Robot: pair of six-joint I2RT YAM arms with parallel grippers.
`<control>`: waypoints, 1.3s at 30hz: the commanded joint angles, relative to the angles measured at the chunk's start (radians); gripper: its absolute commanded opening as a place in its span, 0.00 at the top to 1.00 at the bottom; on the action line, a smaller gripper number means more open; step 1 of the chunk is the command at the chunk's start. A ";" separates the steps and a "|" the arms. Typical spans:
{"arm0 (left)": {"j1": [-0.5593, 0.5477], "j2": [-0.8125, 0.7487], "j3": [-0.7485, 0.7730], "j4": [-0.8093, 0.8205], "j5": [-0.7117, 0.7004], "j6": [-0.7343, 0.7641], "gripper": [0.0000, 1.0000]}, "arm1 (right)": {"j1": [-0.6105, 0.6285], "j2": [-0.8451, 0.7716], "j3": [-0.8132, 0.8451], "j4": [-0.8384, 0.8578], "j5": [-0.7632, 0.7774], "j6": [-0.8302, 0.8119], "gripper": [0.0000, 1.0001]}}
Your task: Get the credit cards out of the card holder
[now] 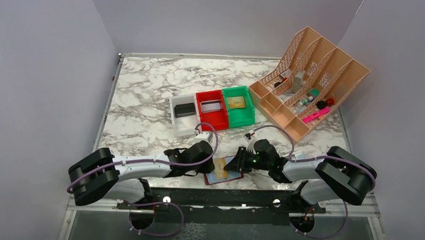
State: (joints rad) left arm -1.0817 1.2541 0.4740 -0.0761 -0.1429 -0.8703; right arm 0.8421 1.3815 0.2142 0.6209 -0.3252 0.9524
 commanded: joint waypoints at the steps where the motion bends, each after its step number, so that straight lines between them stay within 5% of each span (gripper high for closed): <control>1: -0.010 0.041 -0.016 -0.074 -0.001 0.017 0.76 | -0.005 0.058 0.016 0.092 -0.080 0.004 0.75; 11: -0.013 0.024 -0.026 -0.079 -0.001 0.016 0.76 | -0.005 -0.010 -0.002 -0.007 0.022 -0.008 0.98; 20: -0.014 0.011 -0.030 -0.085 -0.008 0.016 0.76 | -0.023 -0.155 0.008 -0.221 0.111 -0.067 0.98; 33: -0.013 -0.044 -0.026 -0.125 -0.030 0.027 0.75 | -0.048 -0.228 0.009 -0.294 0.103 -0.100 0.97; 39: -0.013 -0.110 0.040 -0.175 -0.038 0.075 0.67 | -0.048 -0.211 0.013 -0.234 0.000 -0.119 0.97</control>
State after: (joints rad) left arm -1.0889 1.1934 0.4709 -0.1623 -0.1501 -0.8509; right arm 0.8028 1.1591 0.2176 0.3679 -0.2634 0.8692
